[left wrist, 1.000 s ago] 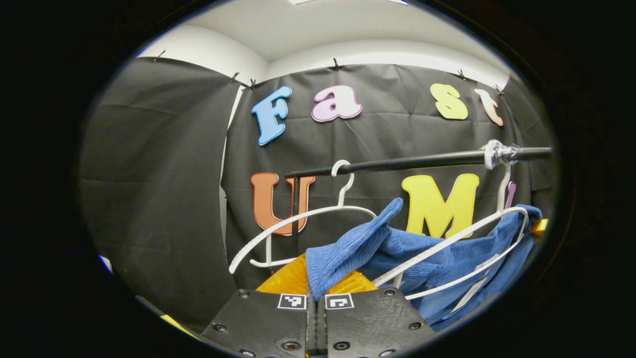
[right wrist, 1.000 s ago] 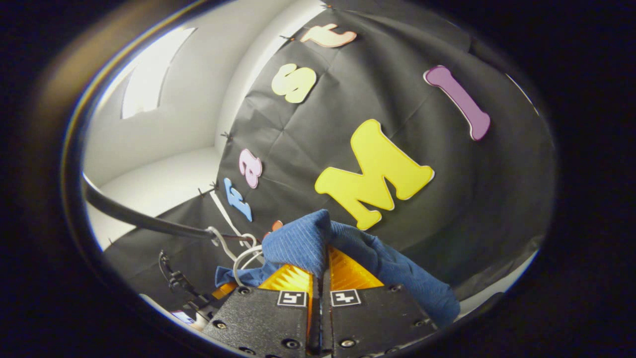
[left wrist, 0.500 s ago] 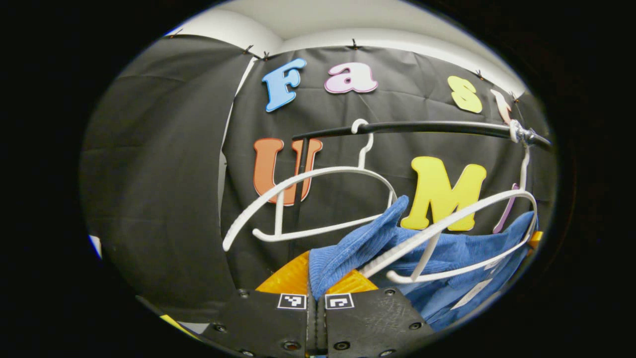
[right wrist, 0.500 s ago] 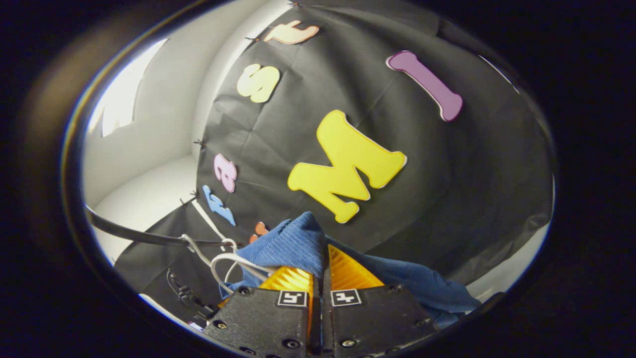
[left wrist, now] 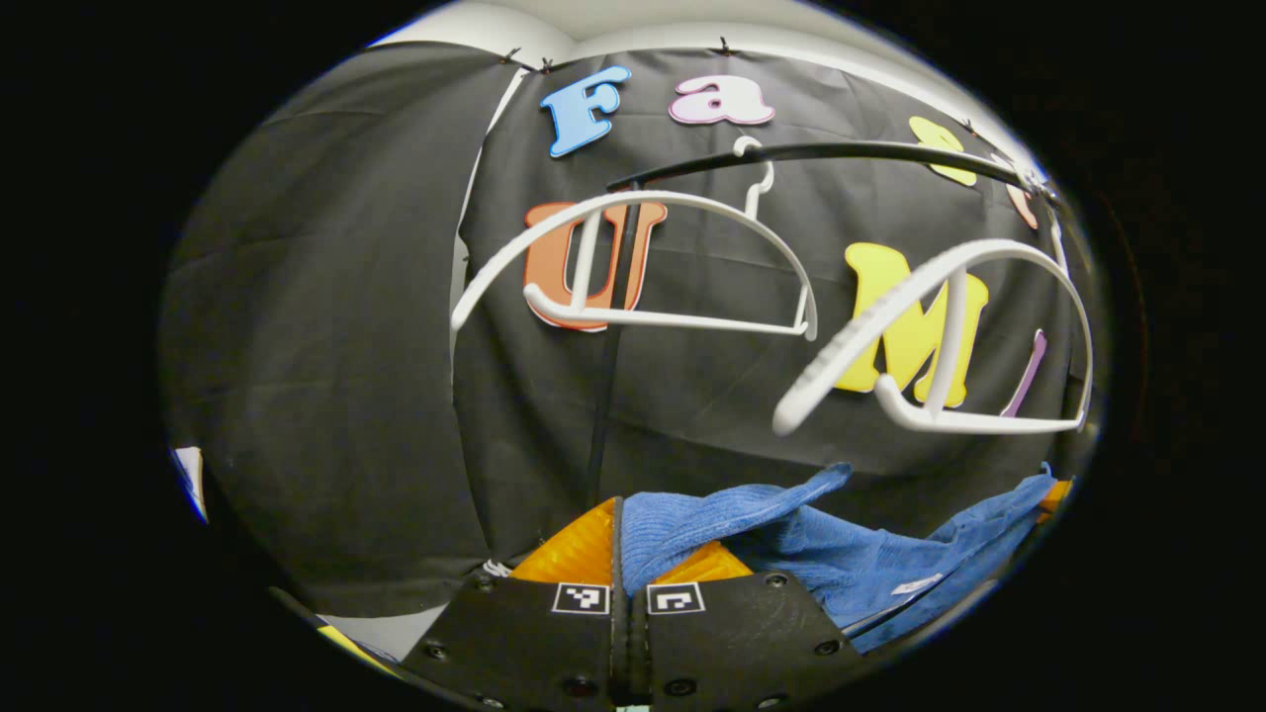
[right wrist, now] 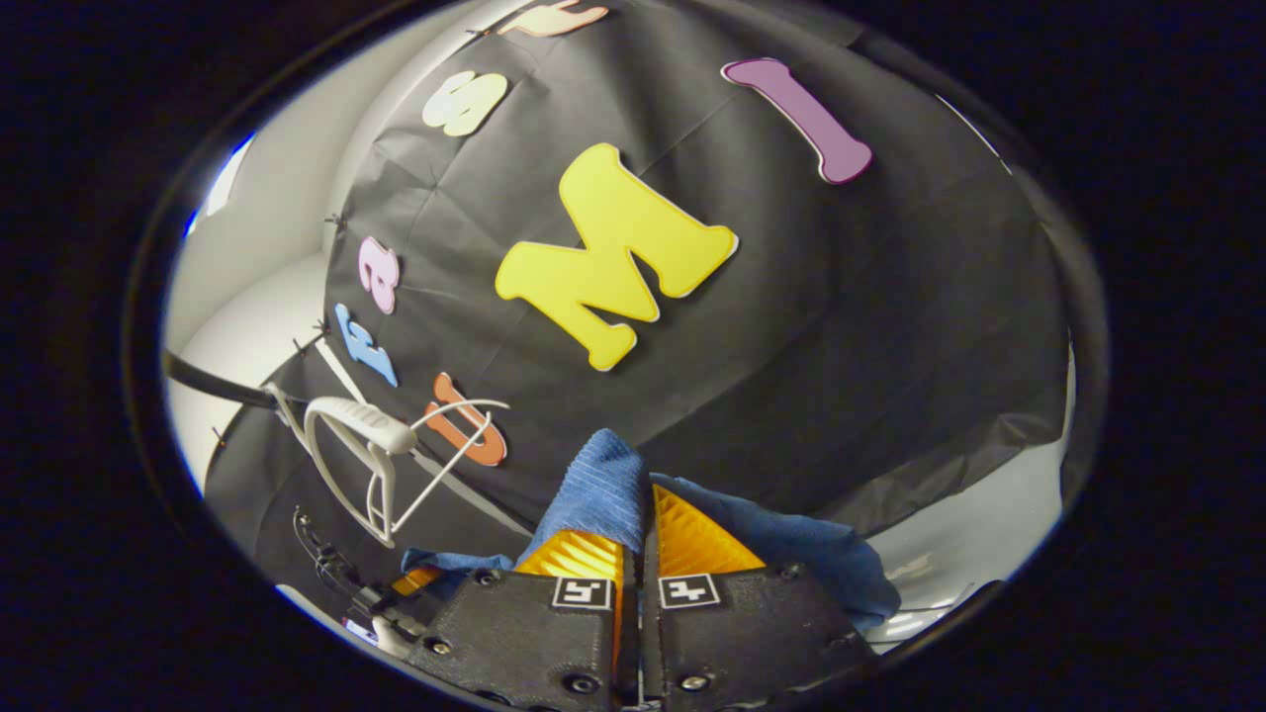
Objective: Grasp the clothes on the hanger with both hands and then place them into the laundry hamper below.
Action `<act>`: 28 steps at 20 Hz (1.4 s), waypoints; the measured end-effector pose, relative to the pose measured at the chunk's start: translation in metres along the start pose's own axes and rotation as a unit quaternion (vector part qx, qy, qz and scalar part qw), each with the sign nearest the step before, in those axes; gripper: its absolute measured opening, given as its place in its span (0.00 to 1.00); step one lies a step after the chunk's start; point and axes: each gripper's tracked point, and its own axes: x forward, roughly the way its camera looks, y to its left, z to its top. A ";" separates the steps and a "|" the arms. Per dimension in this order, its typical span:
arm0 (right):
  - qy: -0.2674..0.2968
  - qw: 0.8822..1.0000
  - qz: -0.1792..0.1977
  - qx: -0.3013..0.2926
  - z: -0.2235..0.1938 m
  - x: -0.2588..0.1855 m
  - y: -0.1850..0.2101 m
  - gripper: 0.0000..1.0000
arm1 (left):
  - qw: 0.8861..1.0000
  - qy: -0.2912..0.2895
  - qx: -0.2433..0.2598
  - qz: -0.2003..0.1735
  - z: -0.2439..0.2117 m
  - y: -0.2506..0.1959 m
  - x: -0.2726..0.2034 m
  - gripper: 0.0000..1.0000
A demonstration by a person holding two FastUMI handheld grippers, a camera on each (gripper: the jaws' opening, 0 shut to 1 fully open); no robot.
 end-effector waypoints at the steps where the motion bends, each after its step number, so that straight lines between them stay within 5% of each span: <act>1: 0.005 1.000 -0.006 -0.008 -0.005 0.001 -0.003 0.05 | 1.000 0.005 -0.001 0.000 -0.005 0.001 0.001 0.00; 11: 0.025 0.998 -0.030 -0.049 -0.046 -0.012 0.018 0.05 | 0.999 0.027 0.019 -0.032 -0.027 -0.022 -0.029 0.04; 28: 0.088 0.981 -0.002 -0.173 -0.176 -0.011 0.135 0.05 | 0.987 0.047 0.087 -0.124 -0.054 -0.076 -0.096 0.00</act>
